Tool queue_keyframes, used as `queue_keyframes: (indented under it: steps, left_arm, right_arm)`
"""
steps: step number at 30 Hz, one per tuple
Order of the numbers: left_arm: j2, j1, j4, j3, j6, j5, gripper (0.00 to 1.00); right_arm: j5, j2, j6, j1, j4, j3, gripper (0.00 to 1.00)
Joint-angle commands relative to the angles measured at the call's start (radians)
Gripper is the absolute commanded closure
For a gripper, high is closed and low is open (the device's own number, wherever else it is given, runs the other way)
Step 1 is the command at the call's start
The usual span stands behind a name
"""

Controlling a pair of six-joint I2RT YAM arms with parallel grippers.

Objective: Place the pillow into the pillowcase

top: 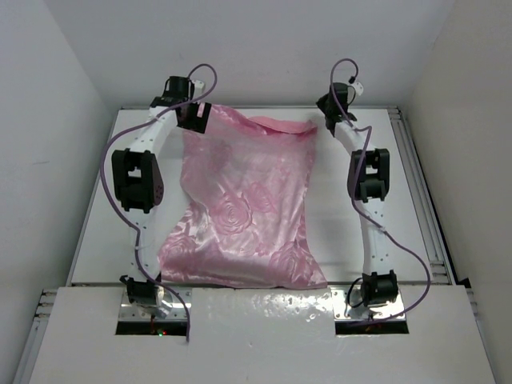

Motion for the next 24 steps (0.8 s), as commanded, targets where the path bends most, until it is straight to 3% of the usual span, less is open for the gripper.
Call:
queue_keyframes:
  steps: [1, 6, 10, 16, 20, 24]
  left_arm:
    - [-0.086, 0.007, 0.005, -0.012, -0.012, -0.007, 0.07]
    - [-0.085, 0.007, 0.013, -0.015, -0.018, 0.003, 0.07]
    - [-0.08, 0.012, 0.018, -0.01, -0.018, 0.01, 0.07]
    - [-0.082, 0.015, 0.01, -0.01, -0.015, 0.003, 0.07]
    - [-0.094, 0.021, 0.01, -0.024, -0.014, 0.0, 0.07]
    - [-0.097, 0.035, 0.018, -0.029, -0.025, 0.011, 0.07]
  right_arm:
    - [0.015, -0.067, -0.127, -0.014, 0.072, -0.055, 1.0]
    - [-0.168, -0.387, -0.232, -0.014, 0.005, -0.431, 1.0]
    - [-0.27, -0.503, -0.226, -0.011, -0.003, -0.647, 1.0]
    - [-0.347, -0.387, -0.154, 0.012, -0.081, -0.568, 1.0]
    - [-0.337, -0.314, -0.109, 0.02, -0.138, -0.47, 1.0]
    - [-0.308, -0.319, -0.083, 0.026, -0.127, -0.48, 1.0]
